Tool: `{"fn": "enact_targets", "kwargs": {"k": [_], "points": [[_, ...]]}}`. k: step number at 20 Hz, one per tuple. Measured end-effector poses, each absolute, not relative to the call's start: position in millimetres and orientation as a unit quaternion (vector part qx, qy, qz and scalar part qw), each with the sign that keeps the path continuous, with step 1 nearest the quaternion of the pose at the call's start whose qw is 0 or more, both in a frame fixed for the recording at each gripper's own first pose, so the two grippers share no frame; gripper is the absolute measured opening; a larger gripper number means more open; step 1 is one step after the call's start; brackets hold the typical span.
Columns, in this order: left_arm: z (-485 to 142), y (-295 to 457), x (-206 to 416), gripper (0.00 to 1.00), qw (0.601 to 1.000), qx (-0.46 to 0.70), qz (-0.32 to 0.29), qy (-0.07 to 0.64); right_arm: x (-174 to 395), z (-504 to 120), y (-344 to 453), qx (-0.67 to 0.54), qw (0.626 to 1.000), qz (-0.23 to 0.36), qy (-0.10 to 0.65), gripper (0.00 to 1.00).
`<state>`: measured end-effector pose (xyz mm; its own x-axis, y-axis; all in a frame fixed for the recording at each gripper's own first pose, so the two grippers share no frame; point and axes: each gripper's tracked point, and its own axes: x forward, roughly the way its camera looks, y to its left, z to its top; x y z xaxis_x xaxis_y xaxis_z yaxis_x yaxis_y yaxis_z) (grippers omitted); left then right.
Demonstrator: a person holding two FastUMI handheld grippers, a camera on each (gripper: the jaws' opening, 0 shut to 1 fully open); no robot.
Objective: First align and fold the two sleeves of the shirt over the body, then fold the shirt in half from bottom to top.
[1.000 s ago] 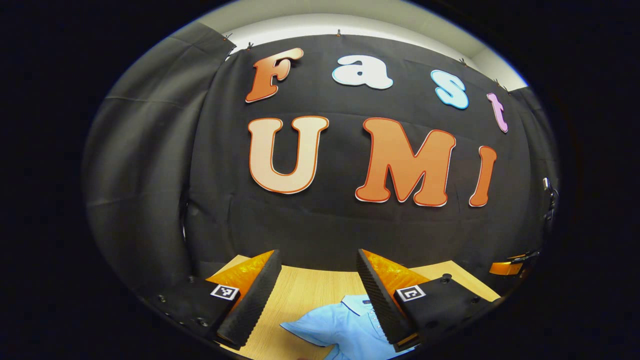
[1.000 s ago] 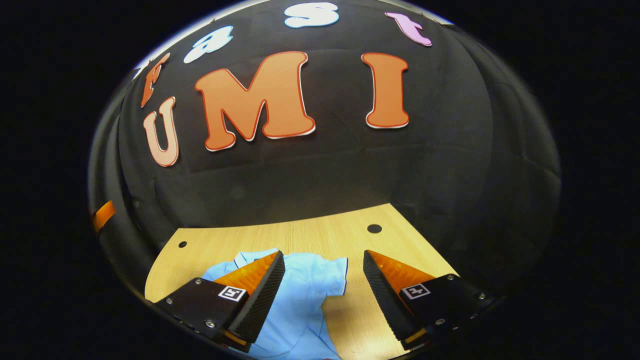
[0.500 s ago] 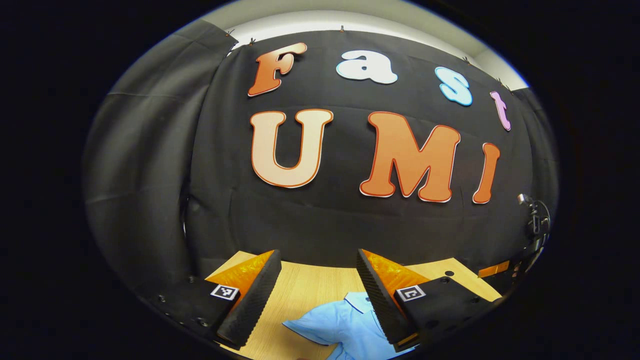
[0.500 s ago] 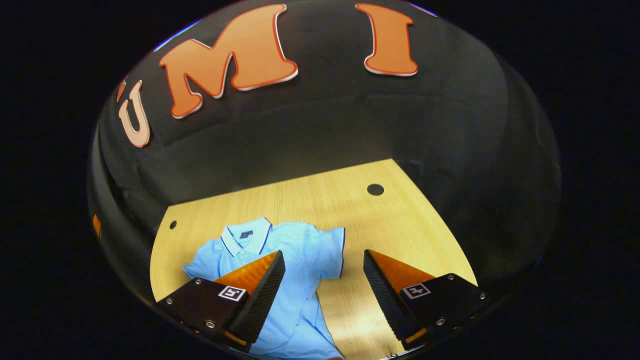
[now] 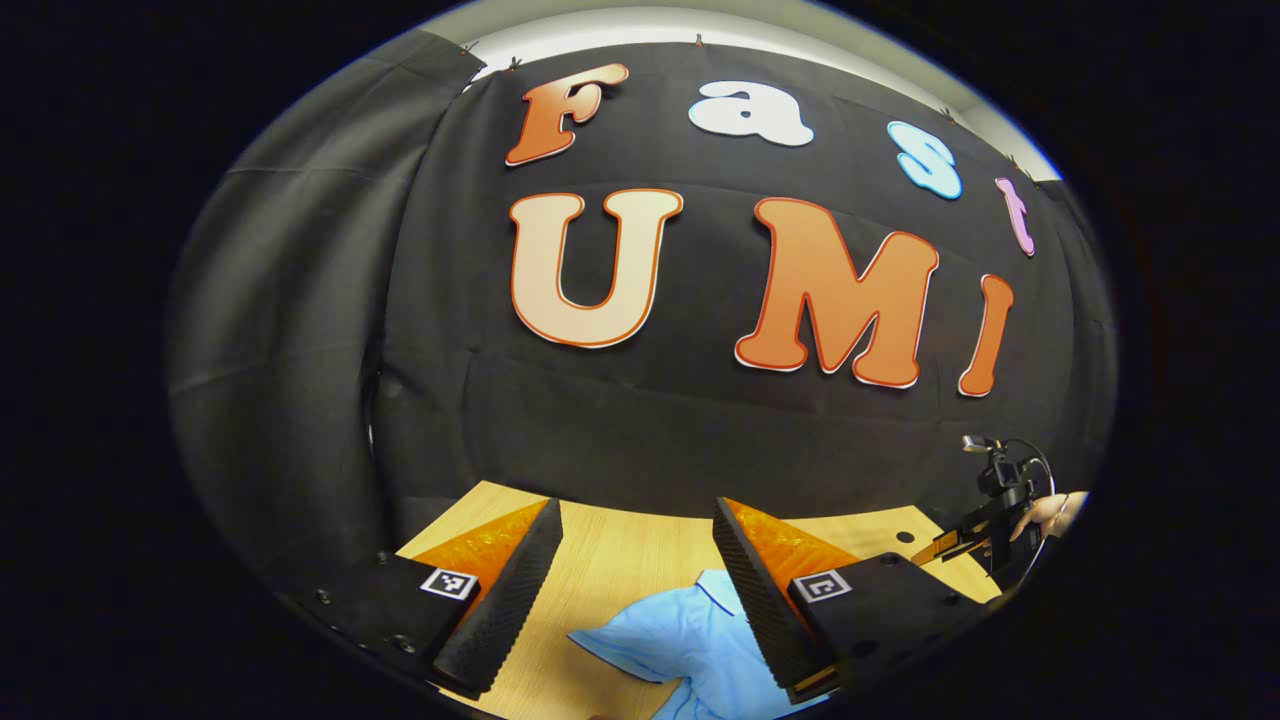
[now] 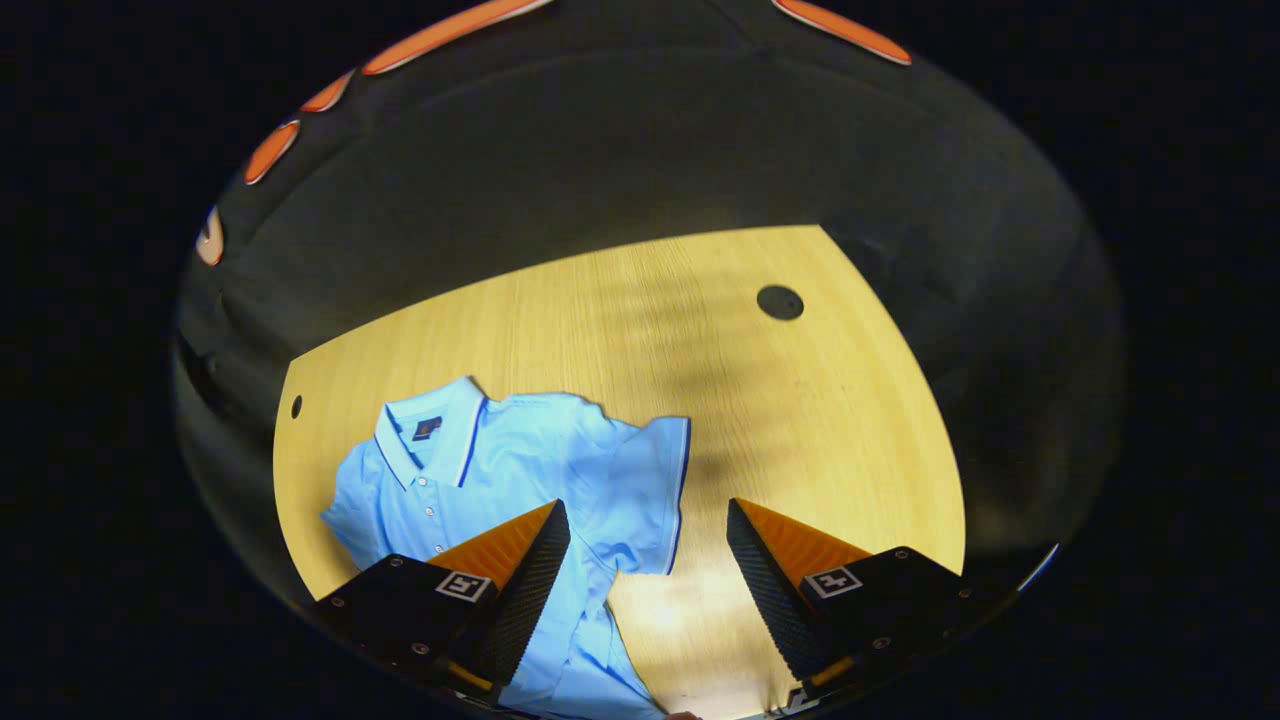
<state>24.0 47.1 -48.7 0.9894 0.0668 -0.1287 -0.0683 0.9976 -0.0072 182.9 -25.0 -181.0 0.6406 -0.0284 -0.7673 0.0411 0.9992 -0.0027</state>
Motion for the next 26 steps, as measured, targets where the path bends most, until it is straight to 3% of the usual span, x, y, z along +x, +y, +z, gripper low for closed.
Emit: {"fn": "enact_targets", "kwargs": {"k": [8,13,14,15,16,17,21,23,24,26], "points": [[-64,65,26,0.99,0.994,0.003,0.059,0.089,211,-252,-43,-0.004,0.865,-0.054,0.499,0.98],[-71,71,27,0.99,0.993,0.001,0.069,0.097,214,-268,-35,0.007,0.852,-0.045,0.522,0.98],[-72,72,28,0.95,0.993,0.002,0.070,0.099,213,-273,-36,0.002,0.849,-0.047,0.525,0.95],[-72,73,29,0.99,0.992,0.002,0.072,0.100,214,-275,-38,-0.003,0.848,-0.050,0.527,0.92],[-73,75,27,0.99,0.992,0.003,0.073,0.100,213,-276,-39,-0.005,0.847,-0.054,0.529,0.83],[-73,76,27,0.99,0.992,0.004,0.075,0.101,216,-275,-39,-0.003,0.849,-0.056,0.525,0.84],[-77,74,31,0.99,0.992,0.000,0.075,0.105,216,-275,-46,-0.003,0.849,-0.067,0.525,0.69],[-78,73,30,0.99,0.991,-0.003,0.074,0.107,214,-279,-44,0.007,0.847,-0.073,0.526,0.54],[-79,73,30,0.95,0.991,-0.005,0.074,0.108,214,-280,-44,0.015,0.847,-0.078,0.526,0.42],[-81,72,30,0.99,0.991,-0.008,0.074,0.109,214,-279,-43,0.019,0.849,-0.076,0.523,0.20]]}}
